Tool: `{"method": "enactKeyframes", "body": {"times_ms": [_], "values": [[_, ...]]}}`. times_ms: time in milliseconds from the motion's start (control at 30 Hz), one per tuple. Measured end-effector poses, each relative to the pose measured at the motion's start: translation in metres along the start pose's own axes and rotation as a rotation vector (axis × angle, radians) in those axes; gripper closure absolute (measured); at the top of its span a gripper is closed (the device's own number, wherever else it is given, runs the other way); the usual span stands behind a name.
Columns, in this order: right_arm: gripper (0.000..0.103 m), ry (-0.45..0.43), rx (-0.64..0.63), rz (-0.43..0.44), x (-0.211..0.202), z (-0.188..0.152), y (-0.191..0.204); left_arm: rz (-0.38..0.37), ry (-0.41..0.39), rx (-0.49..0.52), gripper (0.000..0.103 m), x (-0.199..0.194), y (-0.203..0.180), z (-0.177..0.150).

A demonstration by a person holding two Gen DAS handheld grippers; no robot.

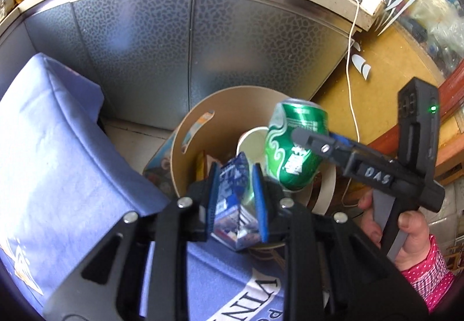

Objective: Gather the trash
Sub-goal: 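Carry the carton and can to the beige bin and open both tools, then bring both open tools back over the table toward the red wrappers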

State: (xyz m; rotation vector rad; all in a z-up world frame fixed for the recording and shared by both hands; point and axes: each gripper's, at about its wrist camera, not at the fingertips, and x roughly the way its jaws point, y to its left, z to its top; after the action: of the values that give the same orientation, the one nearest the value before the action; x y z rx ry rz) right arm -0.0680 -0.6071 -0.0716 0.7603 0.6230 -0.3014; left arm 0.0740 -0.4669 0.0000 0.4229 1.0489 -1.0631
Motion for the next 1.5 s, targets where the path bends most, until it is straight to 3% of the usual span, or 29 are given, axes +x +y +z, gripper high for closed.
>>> {"method": "enactKeyframes", "body": {"times_ms": [300, 733, 1033, 1500], "values": [[0.036, -0.09, -0.009, 0.001, -0.029, 0.003, 0.006, 0.004, -0.021, -0.032, 0.081, -0.016, 0.007, -0.015], [0.036, -0.053, -0.078, 0.09, -0.037, -0.016, 0.075, 0.064, -0.114, -0.09, 0.081, -0.07, 0.032, -0.055], [0.036, 0.008, -0.158, 0.152, -0.03, -0.041, 0.14, 0.17, -0.199, -0.13, 0.081, -0.118, 0.06, -0.095], [0.036, 0.138, -0.334, 0.267, 0.003, -0.093, 0.27, 0.377, -0.249, -0.335, 0.081, -0.183, 0.161, -0.194]]}}
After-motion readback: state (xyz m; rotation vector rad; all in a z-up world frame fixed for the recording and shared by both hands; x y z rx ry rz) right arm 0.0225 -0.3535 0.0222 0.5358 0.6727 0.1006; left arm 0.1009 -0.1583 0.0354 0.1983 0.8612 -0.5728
